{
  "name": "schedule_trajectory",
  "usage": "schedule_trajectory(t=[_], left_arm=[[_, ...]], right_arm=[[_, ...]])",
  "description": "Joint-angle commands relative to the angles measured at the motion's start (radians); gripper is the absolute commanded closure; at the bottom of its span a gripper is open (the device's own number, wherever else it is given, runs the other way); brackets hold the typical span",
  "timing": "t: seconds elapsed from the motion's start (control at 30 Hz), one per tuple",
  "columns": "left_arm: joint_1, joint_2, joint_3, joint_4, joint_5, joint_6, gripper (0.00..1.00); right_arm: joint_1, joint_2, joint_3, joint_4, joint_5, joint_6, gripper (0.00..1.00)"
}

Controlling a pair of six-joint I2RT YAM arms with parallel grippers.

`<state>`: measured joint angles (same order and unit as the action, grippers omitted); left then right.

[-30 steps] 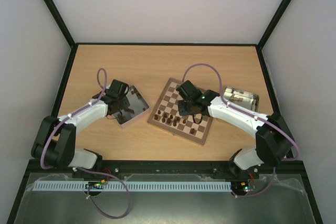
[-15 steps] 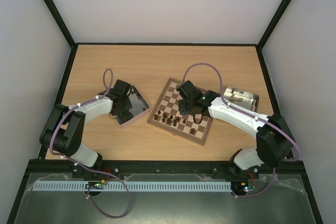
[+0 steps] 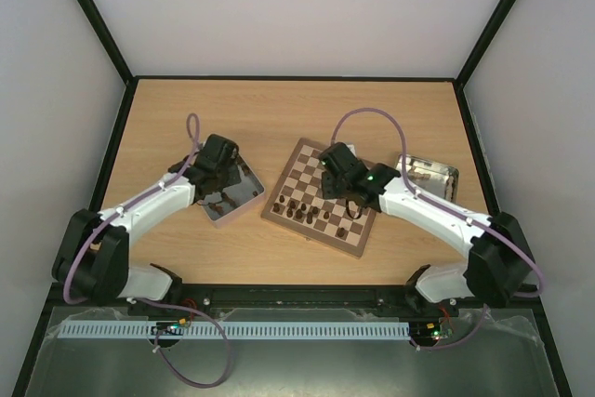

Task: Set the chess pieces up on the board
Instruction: Pick up the chess piece from the storage box, then place the chess piece on the chessboard.

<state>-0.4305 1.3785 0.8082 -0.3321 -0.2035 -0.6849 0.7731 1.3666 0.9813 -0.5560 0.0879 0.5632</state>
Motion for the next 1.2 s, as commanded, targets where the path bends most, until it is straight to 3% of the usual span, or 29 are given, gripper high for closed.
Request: schedule_trajectory(t=[0.0, 0.27, 0.5, 0.83, 1.17], left_arm=[[-0.134, -0.033, 0.106, -0.028, 0.025, 0.078, 0.91], [-0.451, 0.127, 0.344, -0.086, 0.029, 0.156, 0.90], [-0.619, 0.342, 0.546, -0.172, 0.071, 0.207, 0.89], [-0.689, 0.560, 0.722, -0.282, 0.185, 0.255, 0.89], [-0.696, 0.645, 0.773, -0.339, 0.190, 0.261, 0.87]], right_arm=[[-0.014, -0.105, -0.036, 0.039, 0.172, 0.093, 0.68], [-0.161, -0.419, -0.178, 0.034, 0.444, 0.304, 0.66], [-0.176, -0.618, -0.204, -0.051, 0.647, 0.409, 0.61], [-0.176, -0.693, -0.226, -0.048, 0.683, 0.414, 0.60], [-0.176, -0.684, -0.239, -0.029, 0.656, 0.402, 0.59]])
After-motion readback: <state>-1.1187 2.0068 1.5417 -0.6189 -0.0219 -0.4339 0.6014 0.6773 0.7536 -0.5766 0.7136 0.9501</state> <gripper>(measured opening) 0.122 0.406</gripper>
